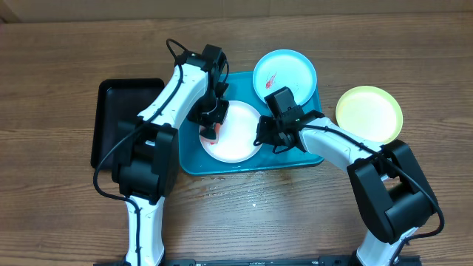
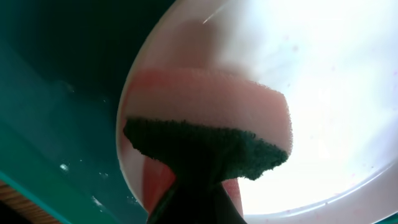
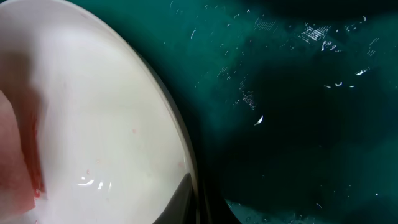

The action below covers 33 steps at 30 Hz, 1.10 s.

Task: Clean dirty plates on tray and stack at the side
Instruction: 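Scrub the white plate with the sponge in the left gripper, then keep scrubbing the white plate's center with the left gripper's sponge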

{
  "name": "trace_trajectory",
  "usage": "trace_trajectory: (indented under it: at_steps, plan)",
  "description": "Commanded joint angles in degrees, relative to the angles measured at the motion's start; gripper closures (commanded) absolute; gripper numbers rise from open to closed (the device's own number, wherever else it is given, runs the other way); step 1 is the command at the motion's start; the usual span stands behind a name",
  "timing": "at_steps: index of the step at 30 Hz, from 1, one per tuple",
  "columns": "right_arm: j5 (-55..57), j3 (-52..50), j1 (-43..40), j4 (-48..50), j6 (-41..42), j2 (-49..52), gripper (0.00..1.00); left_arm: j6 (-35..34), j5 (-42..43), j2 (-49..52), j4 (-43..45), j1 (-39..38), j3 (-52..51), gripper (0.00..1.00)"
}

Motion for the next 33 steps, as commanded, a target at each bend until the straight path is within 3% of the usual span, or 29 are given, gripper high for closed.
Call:
trace_trajectory:
  at_steps: [1, 13, 15, 21, 24, 33]
  plan:
    - [-0.28, 0.72, 0.2, -0.22, 0.2, 1.6, 0.96, 2.62, 0.46, -0.44, 0.09, -0.13, -0.9, 0.96]
    - [-0.31, 0.72, 0.2, -0.24, -0.2, 1.6, 0.96, 11.32, 11.98, -0.44, -0.28, -1.18, -1.05, 0.96]
    - [-0.31, 0.72, 0.2, -0.24, -0.2, 1.6, 0.96, 10.6, 10.12, -0.44, 0.02, -1.22, -1.05, 0.96]
    - [-0.31, 0.72, 0.2, -0.24, -0.2, 1.6, 0.96, -3.13, -7.76, -0.44, 1.46, -1.22, -1.05, 0.96]
    - [-0.31, 0.72, 0.2, -0.22, -0.2, 1.6, 0.96, -6.73, -13.35, -0.44, 1.79, -1.38, -1.14, 0.96]
    - [-0.26, 0.72, 0.17, -0.22, -0.22, 1.6, 0.96, -7.1, -15.04, -0.44, 1.88, -4.09, -3.19, 0.96]
